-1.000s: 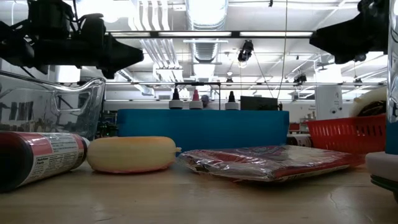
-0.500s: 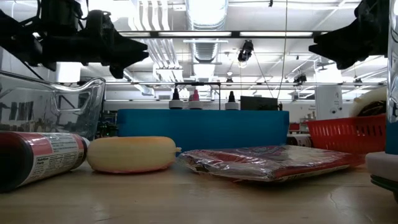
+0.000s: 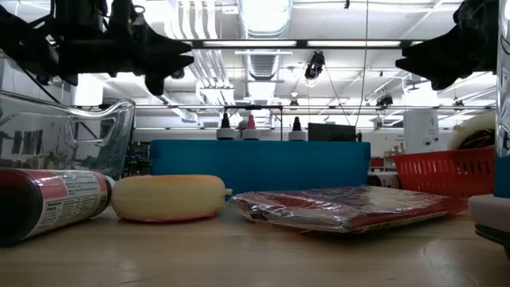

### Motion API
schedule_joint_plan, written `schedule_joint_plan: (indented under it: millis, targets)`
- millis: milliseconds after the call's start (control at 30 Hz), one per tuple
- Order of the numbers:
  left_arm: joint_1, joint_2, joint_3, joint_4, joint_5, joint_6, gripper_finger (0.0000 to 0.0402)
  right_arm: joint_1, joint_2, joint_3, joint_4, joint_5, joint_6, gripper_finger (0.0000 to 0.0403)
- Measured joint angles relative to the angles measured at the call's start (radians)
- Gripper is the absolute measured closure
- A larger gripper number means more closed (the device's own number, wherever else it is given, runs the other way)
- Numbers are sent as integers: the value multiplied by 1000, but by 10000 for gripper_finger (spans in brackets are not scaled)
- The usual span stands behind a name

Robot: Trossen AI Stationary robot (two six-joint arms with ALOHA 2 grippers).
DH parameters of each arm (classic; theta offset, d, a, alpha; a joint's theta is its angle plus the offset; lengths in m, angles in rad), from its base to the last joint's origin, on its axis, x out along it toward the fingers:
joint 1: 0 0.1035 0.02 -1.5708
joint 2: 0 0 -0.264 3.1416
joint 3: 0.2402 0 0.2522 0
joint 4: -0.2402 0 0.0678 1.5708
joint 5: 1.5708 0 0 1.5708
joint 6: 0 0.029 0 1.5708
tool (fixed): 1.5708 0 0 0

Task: Pick & Place Food Item
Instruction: Put the black food coloring bottle into the blue bin

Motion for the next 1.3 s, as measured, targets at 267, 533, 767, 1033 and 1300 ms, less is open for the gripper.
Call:
schedule_joint_plan:
  millis: [267,533,767,1033,1300]
  targets:
    - [-29,0,2,0,7,-7,255,0,0,0,0,3,10,197]
    - [-47,0,52,-108,19,-73,255,0,0,0,-16,2,18,197]
    - [-112,0,181,-401,22,-65,255,0,0,0,-51,2,60,197]
    - [-190,1,267,-583,-1,-80,254,0,5,0,-52,2,68,197]
    - [-280,109,290,-584,14,-107,254,0,5,0,-52,2,64,197]
